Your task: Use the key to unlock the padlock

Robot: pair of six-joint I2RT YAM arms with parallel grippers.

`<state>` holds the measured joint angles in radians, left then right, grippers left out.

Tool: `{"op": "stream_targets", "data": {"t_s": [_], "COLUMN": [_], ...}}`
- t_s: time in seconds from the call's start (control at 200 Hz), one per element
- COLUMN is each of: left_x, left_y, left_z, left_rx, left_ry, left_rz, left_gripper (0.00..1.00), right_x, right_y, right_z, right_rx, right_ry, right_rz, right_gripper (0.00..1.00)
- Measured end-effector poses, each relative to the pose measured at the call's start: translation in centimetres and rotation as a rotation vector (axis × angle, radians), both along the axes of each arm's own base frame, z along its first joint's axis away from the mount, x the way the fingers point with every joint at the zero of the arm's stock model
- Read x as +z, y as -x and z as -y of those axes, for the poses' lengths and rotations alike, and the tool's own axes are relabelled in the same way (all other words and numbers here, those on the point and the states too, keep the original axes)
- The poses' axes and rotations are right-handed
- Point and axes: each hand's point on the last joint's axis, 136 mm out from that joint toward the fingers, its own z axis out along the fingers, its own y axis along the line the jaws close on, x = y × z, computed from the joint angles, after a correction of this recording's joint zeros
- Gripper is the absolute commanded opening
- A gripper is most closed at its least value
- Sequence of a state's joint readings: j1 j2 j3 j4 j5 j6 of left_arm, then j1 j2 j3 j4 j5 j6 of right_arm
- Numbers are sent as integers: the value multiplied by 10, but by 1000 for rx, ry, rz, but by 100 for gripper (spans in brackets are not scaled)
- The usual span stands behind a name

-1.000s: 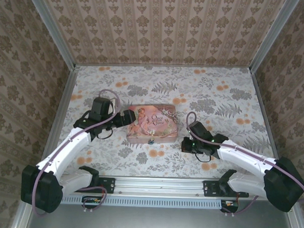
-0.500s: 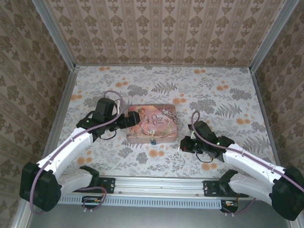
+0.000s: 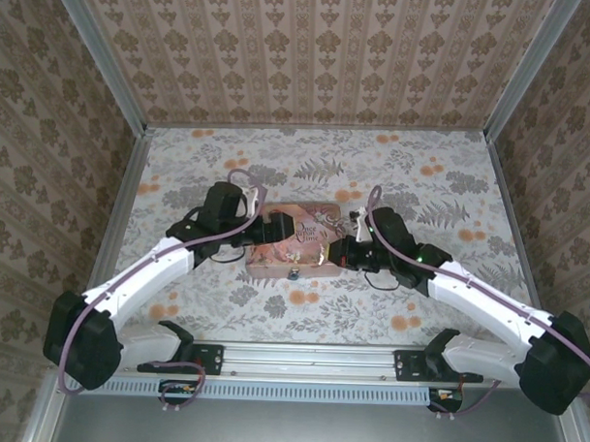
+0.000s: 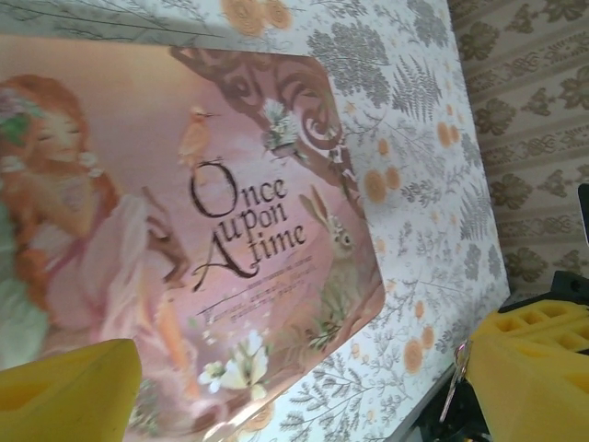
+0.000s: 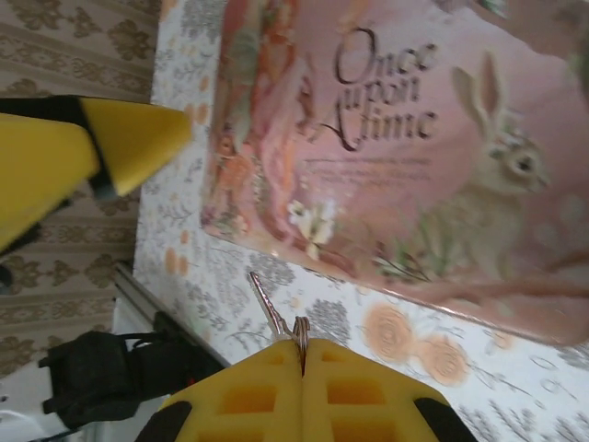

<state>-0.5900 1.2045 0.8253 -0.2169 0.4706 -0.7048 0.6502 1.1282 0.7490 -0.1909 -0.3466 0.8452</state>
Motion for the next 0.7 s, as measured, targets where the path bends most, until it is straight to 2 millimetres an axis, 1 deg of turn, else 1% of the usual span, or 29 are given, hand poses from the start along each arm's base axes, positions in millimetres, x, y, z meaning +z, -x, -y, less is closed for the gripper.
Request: {"op": "stream_targets", "data": {"t_s": [0.18,0.315,0.39,0.45,0.515,0.7], "left_x": [-1,0,1,2,5,8], "left_y": [-1,0,0,0,-1,-3], "left_z": [22,31,34,35,36,40], "left_rx": [-41,-58,-59,-60,-59,-57], "left_ry": [39,59,68,75,85,103], "left_rz": [-21,-23,-24,-24,-16,-9], "left_gripper": [76,68,63,62,58,52], "right_x": [12,16,18,18,18,22], "right_y": [-12,-16,-17,-17,-18,-20], "right_z": [-22,-32,-35,-36,-37,-39], "right_rx": [26,39,41,43,39,37], "right_ry": [-46,-61,-69,-73,-77,-93], "right_rz": [8,16,20,22,20,24], "right_gripper": [0,0,0,0,0,0]}}
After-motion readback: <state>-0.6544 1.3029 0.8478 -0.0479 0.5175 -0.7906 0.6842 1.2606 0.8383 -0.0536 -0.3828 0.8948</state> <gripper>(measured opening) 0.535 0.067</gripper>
